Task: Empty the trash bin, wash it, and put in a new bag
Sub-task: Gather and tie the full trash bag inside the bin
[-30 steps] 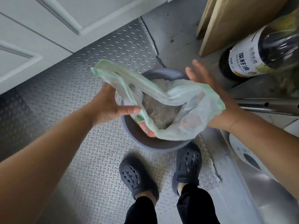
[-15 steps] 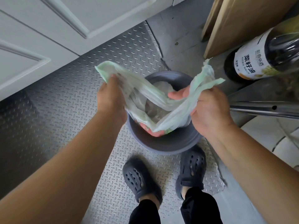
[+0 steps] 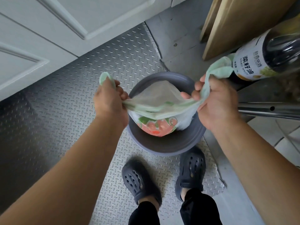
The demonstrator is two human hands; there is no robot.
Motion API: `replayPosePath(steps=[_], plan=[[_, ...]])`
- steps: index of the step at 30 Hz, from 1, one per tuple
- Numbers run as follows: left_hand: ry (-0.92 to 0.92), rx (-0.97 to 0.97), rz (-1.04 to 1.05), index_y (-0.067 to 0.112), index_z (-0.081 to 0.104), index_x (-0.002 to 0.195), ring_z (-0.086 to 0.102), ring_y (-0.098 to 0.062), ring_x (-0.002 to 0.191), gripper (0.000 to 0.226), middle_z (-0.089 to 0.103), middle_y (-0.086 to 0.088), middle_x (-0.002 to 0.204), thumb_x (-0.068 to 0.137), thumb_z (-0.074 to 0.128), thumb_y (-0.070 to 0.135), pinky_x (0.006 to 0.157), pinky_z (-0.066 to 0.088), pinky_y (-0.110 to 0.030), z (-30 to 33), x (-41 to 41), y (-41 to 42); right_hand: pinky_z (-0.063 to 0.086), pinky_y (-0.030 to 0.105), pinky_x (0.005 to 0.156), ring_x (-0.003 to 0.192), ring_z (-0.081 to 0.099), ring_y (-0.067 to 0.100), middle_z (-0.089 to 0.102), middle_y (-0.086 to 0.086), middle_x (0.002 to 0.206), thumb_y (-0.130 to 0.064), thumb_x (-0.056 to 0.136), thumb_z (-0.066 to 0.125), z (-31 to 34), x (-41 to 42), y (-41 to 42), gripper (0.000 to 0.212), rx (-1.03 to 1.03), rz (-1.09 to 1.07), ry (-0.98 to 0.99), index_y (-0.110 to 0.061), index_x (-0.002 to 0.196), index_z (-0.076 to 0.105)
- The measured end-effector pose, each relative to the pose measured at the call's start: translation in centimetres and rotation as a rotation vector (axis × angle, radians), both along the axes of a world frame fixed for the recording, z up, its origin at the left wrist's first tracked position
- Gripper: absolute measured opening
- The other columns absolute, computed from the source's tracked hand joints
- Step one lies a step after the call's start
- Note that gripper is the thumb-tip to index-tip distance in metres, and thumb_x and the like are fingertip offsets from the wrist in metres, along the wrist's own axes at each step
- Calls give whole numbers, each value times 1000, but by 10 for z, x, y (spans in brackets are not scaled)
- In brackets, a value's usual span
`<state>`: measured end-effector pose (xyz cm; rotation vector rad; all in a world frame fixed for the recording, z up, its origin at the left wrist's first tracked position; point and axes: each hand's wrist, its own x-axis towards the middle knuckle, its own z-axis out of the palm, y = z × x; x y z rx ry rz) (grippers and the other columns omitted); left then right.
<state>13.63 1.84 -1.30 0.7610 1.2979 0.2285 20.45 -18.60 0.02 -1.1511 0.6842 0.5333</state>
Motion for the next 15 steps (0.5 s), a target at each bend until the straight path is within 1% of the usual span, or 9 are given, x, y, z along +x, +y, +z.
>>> replayPosePath(steps=[1,2,3,5,7,9,12,13,15], plan=[[-10,51,-67,13,48,69,29,-11,39,28,34,4,48,96,41,17,42,28,-20,1,2,-7,58,41,62,45,35,17,46,3,61,-11,96,43,0,1,6,16,-27,50,-37,-14,82,50],[-24,92,-130,14,48,70,28,-11,41,27,33,5,48,96,42,19,43,27,-21,3,3,-14,56,38,57,44,34,16,46,3,60,-11,94,45,-1,3,13,13,-82,111,-81,-15,82,50],[-36,124,-185,15,48,71,28,-11,42,27,33,6,48,96,44,21,43,27,-22,4,4,-20,50,32,52,44,34,15,44,1,59,-13,89,48,-2,4,20,9,-192,199,-147,-16,80,50],[-60,162,-261,16,47,71,29,-10,42,28,35,8,45,98,46,23,44,28,-22,5,7,-31,34,28,52,51,38,14,43,-5,57,-21,79,53,-7,7,36,7,-542,487,-357,-19,72,52],[-87,200,-314,17,46,71,31,-9,41,29,39,11,43,99,45,23,42,30,-21,7,10,-40,32,29,51,53,40,14,43,-8,55,-26,78,60,-14,7,52,17,-814,712,-485,-16,66,52],[-105,220,-348,18,47,71,32,-9,43,28,41,12,44,97,46,26,42,31,-21,8,10,-46,36,25,47,49,41,15,44,-7,51,-26,74,65,-20,6,66,23,-865,754,-450,-11,62,52],[-119,223,-342,21,48,66,33,-9,43,28,40,10,47,94,46,25,44,29,-22,8,8,-51,36,31,47,52,37,21,44,-1,50,-21,73,65,-28,6,84,24,-792,740,-355,0,65,58],[-123,226,-333,22,47,64,33,-8,44,30,40,9,48,93,46,24,44,29,-23,7,7,-52,35,32,47,52,35,21,41,0,48,-20,74,66,-30,6,88,25,-785,738,-324,-1,61,56],[-139,226,-320,22,45,63,33,-8,44,29,39,9,50,92,46,24,44,29,-23,6,5,-52,31,30,46,51,33,24,37,-2,43,-19,76,65,-32,7,94,28,-788,769,-287,-10,55,51]])
